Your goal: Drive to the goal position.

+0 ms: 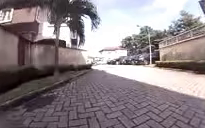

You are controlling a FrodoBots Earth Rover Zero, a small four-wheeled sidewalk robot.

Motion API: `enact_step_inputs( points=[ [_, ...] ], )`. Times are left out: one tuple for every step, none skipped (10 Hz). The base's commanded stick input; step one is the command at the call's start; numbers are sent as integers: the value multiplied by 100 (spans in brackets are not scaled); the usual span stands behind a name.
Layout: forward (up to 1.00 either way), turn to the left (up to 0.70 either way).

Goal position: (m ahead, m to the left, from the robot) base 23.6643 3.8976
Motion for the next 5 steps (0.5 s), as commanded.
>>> enact_step_inputs(
  points=[
    [69,3],
    [69,3],
    [69,3],
    [69,3],
    [69,3]
  ],
)
